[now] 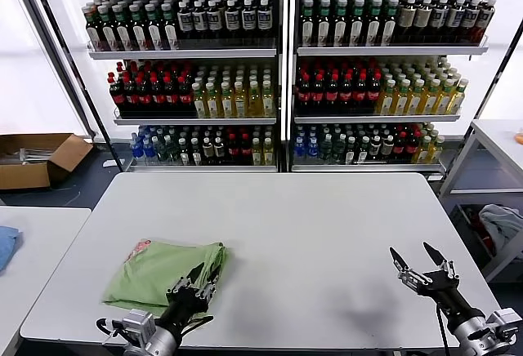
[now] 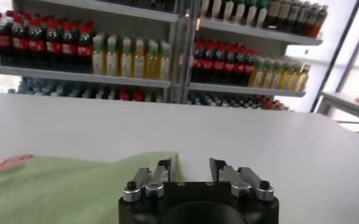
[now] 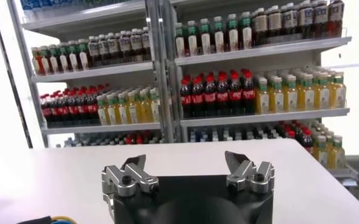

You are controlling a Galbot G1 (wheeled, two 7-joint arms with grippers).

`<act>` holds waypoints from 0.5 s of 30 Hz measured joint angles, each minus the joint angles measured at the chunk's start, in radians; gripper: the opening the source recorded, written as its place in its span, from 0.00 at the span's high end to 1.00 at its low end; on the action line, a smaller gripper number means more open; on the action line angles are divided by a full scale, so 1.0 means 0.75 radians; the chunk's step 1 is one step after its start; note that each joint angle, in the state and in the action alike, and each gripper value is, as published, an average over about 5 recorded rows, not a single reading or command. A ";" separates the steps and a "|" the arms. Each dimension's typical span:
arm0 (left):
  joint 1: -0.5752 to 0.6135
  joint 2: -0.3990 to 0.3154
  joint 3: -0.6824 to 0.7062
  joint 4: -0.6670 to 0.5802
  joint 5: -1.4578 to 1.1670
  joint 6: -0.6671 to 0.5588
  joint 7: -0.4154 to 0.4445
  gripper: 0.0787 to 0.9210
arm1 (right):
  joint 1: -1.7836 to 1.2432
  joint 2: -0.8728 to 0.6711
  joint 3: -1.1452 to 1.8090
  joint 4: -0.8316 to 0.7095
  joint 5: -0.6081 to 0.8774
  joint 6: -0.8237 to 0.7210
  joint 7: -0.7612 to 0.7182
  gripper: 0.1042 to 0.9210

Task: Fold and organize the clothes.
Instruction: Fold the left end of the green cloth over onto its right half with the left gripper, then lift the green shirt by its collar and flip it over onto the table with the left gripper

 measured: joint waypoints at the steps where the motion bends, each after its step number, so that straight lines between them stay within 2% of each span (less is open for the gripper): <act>1: 0.000 0.006 -0.009 -0.016 -0.012 0.007 0.003 0.50 | 0.001 0.000 -0.002 0.000 0.000 0.000 0.000 0.12; 7: -0.032 0.066 -0.136 -0.018 -0.068 0.031 0.035 0.30 | -0.006 0.000 -0.013 0.003 -0.002 0.005 -0.002 0.12; 11: -0.072 0.129 -0.244 0.082 -0.094 0.039 0.056 0.17 | -0.013 -0.002 -0.014 0.005 -0.003 0.009 -0.003 0.12; 15: -0.116 0.196 -0.313 0.215 -0.123 0.044 0.064 0.12 | -0.019 -0.008 -0.015 0.007 -0.003 0.010 -0.003 0.12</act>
